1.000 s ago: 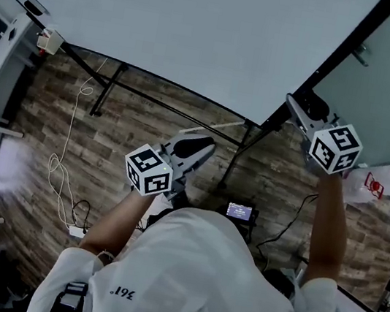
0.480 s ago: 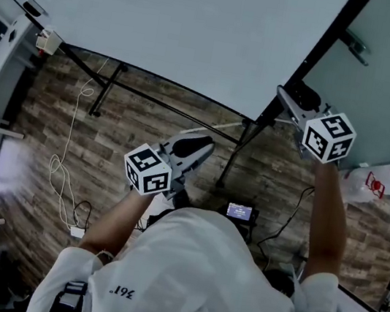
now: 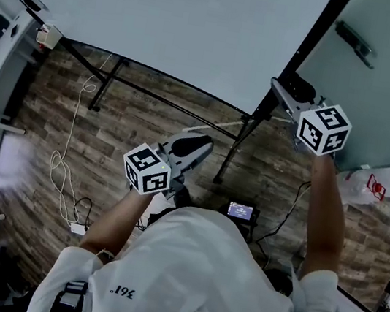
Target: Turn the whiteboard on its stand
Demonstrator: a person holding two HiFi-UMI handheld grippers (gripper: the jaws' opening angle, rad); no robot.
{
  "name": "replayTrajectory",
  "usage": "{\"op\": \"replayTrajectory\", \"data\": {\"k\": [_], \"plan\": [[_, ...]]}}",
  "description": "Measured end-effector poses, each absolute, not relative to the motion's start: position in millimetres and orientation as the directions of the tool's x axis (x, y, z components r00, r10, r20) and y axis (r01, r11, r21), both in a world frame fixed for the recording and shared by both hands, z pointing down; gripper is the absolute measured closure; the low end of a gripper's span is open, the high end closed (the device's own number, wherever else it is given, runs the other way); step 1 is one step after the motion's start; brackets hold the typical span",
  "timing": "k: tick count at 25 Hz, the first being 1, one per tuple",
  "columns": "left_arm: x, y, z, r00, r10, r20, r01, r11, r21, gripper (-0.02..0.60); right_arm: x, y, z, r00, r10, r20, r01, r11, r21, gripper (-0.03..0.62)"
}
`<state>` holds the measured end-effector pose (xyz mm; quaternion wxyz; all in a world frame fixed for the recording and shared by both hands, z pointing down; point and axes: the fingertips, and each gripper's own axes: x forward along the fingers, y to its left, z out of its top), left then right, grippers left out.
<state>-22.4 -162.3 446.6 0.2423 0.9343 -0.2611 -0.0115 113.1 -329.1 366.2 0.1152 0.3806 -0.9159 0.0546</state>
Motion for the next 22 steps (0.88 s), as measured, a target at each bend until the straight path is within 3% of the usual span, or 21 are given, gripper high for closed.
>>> {"op": "replayTrajectory", "data": {"k": [22], "plan": [[-44,-155,451,0.838,-0.535,0.106,-0.516,-0.717,0.468,0.541,58,-343,364,-0.725,-0.649,0.231,-0.674,0.737,-0.045,0.393]]}}
